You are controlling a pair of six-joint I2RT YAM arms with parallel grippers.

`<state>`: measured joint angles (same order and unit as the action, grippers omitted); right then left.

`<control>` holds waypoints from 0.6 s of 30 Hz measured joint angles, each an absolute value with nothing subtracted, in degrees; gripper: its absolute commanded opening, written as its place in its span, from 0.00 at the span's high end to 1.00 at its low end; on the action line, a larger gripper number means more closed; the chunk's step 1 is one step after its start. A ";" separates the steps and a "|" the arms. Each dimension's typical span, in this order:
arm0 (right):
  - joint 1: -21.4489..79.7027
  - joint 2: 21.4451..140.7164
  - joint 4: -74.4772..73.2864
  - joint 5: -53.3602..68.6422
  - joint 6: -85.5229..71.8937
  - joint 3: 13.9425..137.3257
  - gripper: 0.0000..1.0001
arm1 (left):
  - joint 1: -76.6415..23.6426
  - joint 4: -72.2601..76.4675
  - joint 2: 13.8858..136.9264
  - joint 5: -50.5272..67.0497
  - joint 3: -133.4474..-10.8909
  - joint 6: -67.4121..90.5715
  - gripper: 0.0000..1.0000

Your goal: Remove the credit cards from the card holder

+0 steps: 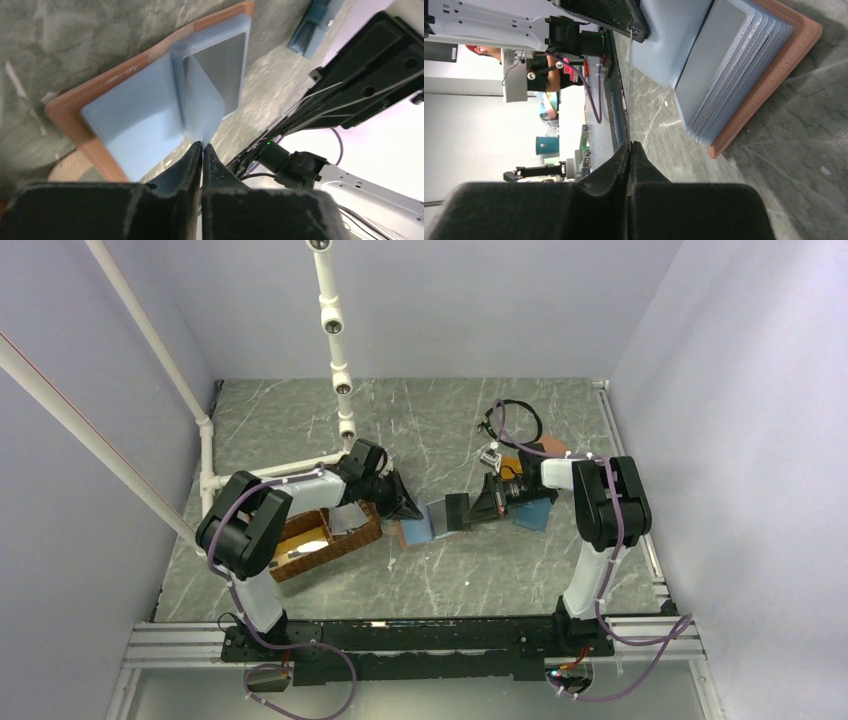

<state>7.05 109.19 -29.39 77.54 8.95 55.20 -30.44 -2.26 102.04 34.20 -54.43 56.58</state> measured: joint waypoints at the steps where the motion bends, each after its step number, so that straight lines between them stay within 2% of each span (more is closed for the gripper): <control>1: 7.05 108.88 -29.65 77.32 9.43 55.44 1.00 | -30.48 -5.23 102.04 33.71 -55.94 56.14 0.85; 5: 7.05 107.70 -30.70 76.53 10.59 55.57 1.00 | -31.09 -17.96 102.04 30.15 -63.05 53.52 0.78; 11: 7.60 106.00 -32.77 75.02 12.67 55.86 1.00 | -32.53 -33.26 102.26 23.75 -73.21 50.26 0.77; 18: 9.74 103.63 -34.83 72.38 15.46 56.97 1.00 | -32.84 -41.39 101.80 17.93 -74.37 48.64 0.77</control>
<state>9.74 103.63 -34.83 72.38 15.46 56.97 -32.84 -41.39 101.80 17.93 -74.37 48.64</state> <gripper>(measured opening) 0.008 0.230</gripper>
